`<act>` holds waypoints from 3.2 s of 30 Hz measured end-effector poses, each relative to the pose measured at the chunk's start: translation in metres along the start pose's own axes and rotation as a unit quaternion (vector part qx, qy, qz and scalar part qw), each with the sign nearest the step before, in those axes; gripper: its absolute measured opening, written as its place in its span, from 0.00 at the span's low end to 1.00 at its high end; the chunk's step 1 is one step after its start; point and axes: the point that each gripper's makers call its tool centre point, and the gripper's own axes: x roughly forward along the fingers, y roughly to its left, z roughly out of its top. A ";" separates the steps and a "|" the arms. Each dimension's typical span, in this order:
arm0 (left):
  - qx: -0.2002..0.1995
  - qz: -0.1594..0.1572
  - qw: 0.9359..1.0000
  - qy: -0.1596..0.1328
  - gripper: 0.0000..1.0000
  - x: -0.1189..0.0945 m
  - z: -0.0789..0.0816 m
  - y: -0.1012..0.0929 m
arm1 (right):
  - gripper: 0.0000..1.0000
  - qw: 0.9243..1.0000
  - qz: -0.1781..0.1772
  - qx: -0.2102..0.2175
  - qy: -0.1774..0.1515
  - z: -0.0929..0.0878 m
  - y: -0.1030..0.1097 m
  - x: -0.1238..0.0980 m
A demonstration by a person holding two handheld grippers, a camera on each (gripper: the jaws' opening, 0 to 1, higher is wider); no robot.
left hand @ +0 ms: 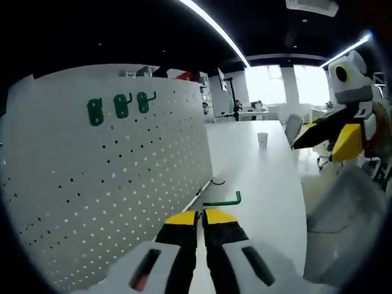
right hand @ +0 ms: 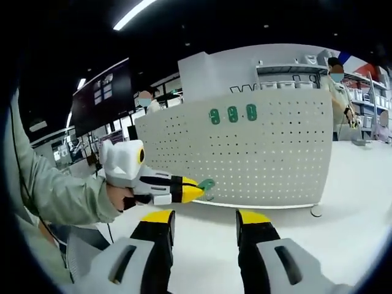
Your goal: Insert the hook assembly into the mounting plate slot until the hook locks in place.
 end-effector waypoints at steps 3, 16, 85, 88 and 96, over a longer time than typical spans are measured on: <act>-0.012 0.008 1.000 -0.014 0.03 -0.011 0.006 0.000 | 0.38 1.000 0.010 -0.002 -0.005 0.005 0.006 0.001; -0.059 0.039 0.994 -0.079 0.03 -0.057 0.037 -0.011 | 0.35 0.998 0.049 -0.016 -0.030 0.030 0.032 0.010; -0.033 0.043 0.981 -0.187 0.04 -0.096 0.106 -0.048 | 0.02 0.972 0.137 0.139 -0.133 0.089 0.077 0.017; -0.033 0.043 0.981 -0.187 0.04 -0.096 0.106 -0.049 | 0.01 0.973 0.136 0.132 -0.134 0.089 0.078 0.017; -0.042 0.042 0.981 -0.183 0.05 -0.097 0.104 -0.049 | 0.01 0.974 0.135 0.127 -0.132 0.087 0.079 0.017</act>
